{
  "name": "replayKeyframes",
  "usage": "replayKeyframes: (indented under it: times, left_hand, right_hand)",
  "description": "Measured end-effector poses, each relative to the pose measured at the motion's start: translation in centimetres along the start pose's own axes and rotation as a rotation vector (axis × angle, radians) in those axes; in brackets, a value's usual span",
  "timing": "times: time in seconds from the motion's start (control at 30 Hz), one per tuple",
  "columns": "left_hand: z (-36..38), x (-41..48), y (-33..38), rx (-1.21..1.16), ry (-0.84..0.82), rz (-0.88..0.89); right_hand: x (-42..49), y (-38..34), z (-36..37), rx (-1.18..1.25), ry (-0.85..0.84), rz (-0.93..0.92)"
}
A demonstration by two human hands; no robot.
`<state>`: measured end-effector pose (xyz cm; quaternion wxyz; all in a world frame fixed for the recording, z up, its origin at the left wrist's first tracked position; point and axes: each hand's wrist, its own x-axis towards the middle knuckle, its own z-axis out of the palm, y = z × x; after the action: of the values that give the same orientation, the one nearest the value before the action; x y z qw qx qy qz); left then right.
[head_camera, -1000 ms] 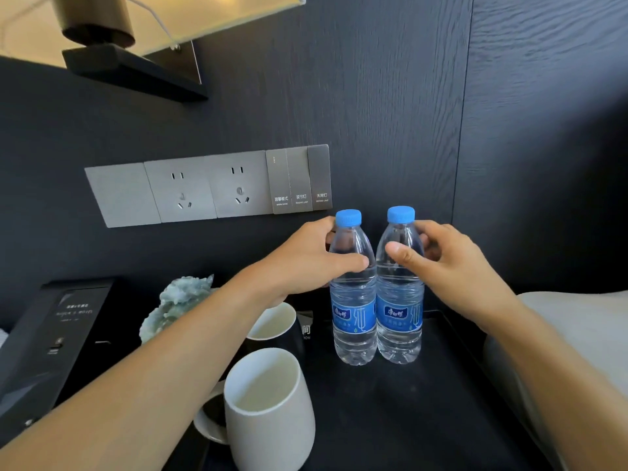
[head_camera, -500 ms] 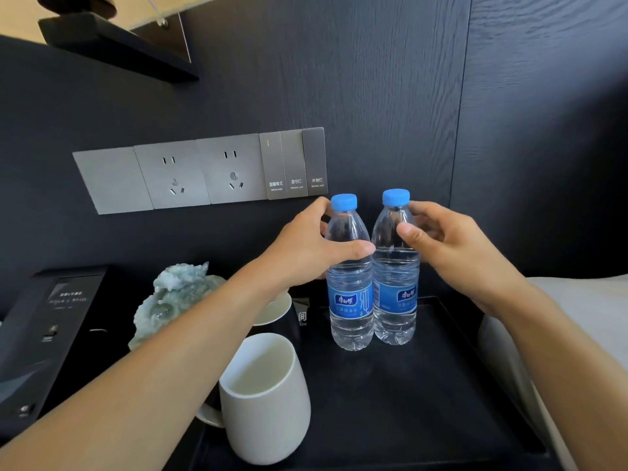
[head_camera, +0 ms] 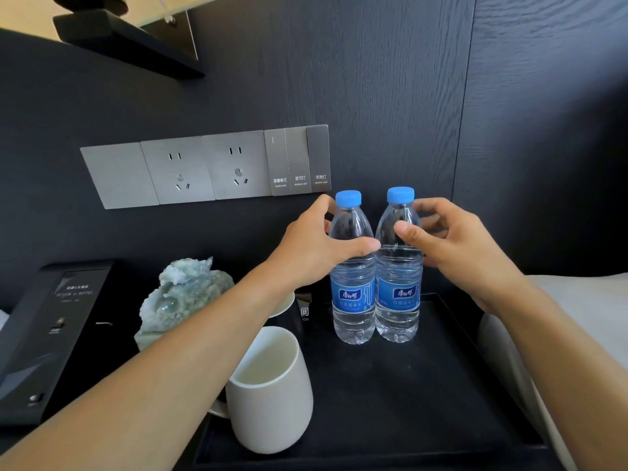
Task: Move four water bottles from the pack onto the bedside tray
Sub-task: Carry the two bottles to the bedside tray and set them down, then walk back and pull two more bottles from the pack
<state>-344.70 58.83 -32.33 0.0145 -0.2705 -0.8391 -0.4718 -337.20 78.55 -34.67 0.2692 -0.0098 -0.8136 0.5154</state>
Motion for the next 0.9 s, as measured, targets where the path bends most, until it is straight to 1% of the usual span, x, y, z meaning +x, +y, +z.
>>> replayKeyframes:
  times: [0.23,0.37,0.47,0.53,0.57,0.63,0.67,0.7,0.73,0.77,0.8,0.83,0.9]
  left_hand:
    - [0.1,-0.2,0.0,-0.026,-0.002,-0.012]
    - [0.3,-0.3,0.0,-0.020,0.015,0.017]
    - [0.5,-0.4,0.3,-0.035,0.017,-0.015]
    - [0.6,-0.7,0.6,-0.049,0.029,-0.041]
    - [0.7,-1.0,0.7,-0.042,0.063,-0.049]
    - [0.7,-2.2,1.6,0.043,0.230,-0.016]
    - [0.7,-3.0,2.5,0.096,0.346,0.063]
    - [0.7,-3.9,3.8,0.130,0.438,0.177]
    - [0.9,-4.7,5.5,0.133,0.475,0.287]
    - [1.2,-5.3,7.6,0.107,0.451,0.358]
    - [1.5,-5.6,10.2,0.053,0.377,0.380]
    - [1.9,-5.6,13.3,-0.007,0.272,0.354]
    - [2.4,-4.3,20.5,-0.088,0.049,0.244]
  right_hand:
    - [-0.1,0.0,0.3,-0.043,0.021,-0.024]
    - [-0.3,0.1,0.4,-0.047,0.034,-0.034]
    - [-0.3,0.2,0.3,-0.018,0.029,-0.029]
    - [-0.4,0.0,0.1,-0.039,0.006,-0.019]
    - [-0.6,-0.1,-0.1,-0.055,-0.006,-0.008]
    - [-1.0,-0.6,-0.6,-0.040,0.034,0.030]
    - [-1.2,-1.2,-1.1,-0.021,0.085,0.049]
    - [-1.5,-2.0,-1.9,-0.008,0.134,0.076]
    - [-1.6,-3.1,-3.0,-0.002,0.169,0.102]
    - [-1.7,-4.6,-4.3,-0.003,0.186,0.130]
    - [-1.7,-6.4,-6.0,-0.012,0.190,0.160]
    - [-1.6,-8.6,-8.0,-0.030,0.193,0.190]
    - [-1.0,-13.5,-13.2,-0.085,0.221,0.241]
